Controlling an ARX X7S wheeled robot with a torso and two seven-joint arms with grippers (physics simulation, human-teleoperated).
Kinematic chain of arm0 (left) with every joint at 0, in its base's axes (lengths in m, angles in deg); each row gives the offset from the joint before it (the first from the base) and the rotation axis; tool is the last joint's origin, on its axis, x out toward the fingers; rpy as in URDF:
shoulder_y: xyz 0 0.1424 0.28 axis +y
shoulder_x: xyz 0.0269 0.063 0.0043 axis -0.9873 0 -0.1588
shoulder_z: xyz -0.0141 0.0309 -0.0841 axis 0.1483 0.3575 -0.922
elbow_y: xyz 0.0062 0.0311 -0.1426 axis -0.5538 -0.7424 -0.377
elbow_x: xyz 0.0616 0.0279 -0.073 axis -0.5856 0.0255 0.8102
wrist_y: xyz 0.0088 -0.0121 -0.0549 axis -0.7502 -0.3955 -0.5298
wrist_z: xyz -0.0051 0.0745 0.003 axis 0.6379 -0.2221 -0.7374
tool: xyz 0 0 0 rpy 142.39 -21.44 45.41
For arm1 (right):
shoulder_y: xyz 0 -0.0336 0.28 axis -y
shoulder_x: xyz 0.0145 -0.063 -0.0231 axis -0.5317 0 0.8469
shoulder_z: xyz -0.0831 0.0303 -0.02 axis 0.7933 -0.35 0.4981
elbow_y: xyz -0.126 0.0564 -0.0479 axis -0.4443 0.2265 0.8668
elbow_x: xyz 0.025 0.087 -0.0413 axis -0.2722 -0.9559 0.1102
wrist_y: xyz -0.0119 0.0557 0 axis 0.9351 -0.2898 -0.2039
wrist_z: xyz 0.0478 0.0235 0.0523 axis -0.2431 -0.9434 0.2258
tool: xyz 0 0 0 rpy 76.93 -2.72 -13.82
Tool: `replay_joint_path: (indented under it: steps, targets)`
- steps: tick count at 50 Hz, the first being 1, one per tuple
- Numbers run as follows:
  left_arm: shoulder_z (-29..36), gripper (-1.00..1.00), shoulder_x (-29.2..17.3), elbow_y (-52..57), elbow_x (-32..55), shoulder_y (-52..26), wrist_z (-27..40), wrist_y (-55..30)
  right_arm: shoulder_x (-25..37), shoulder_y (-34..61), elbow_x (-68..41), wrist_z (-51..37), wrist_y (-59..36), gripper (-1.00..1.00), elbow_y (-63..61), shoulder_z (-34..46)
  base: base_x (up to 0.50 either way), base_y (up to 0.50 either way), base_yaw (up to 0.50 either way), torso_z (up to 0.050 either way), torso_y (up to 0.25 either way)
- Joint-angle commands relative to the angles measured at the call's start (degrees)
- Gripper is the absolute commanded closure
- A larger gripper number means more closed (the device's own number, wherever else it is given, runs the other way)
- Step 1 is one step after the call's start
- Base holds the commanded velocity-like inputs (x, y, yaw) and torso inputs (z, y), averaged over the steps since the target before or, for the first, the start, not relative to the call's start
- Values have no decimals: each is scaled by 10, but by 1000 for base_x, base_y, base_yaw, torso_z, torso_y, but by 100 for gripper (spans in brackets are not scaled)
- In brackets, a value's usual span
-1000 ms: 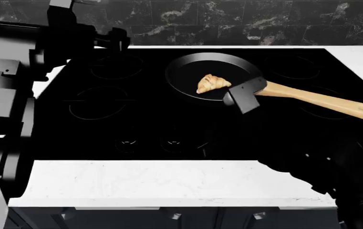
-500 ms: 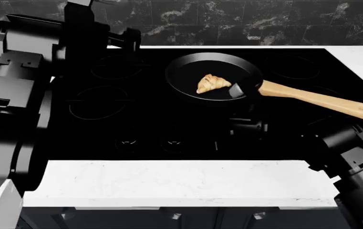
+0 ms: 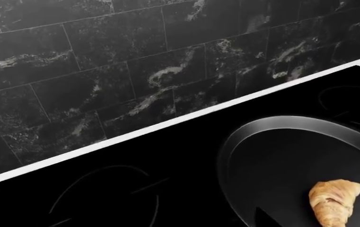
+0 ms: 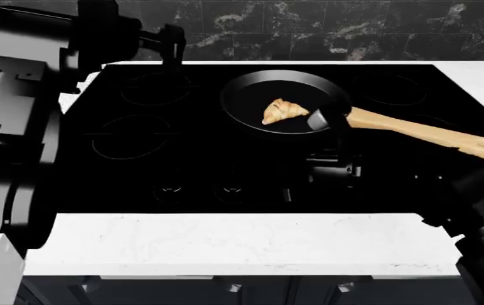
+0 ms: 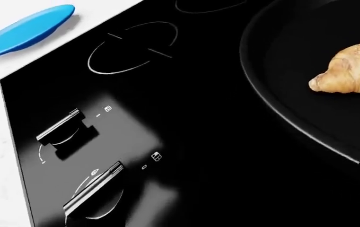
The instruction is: Pick the croissant and place it on the pan. Then turn on the stove to warm the croissant.
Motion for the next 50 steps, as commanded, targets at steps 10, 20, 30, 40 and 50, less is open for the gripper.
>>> replay_joint_path:
  steps: [10,20,30,40,50]
  targets:
    - [-3,-100,-22,133,11,38,-35,-63,124,-166,-131,-338,-89,-100,-237,-67,0,0,0,-2,0]
    - [3,-100,-13,88,12,28,-44,-36,162,-213,-226,-472,-73,-100,-291,-137,0,0,0,-1,0]
    - [12,-100,-33,214,11,67,-50,-118,195,-263,-292,-585,11,-100,-371,-231,0,0,0,-1,0]
    - [47,-100,-97,507,15,143,-96,-339,225,-293,-331,-633,54,-100,-475,-285,0,0,0,0,0]
    - [61,-100,-324,796,402,162,212,-552,275,-332,-413,-717,103,-100,-646,-349,0,0,0,0,0]
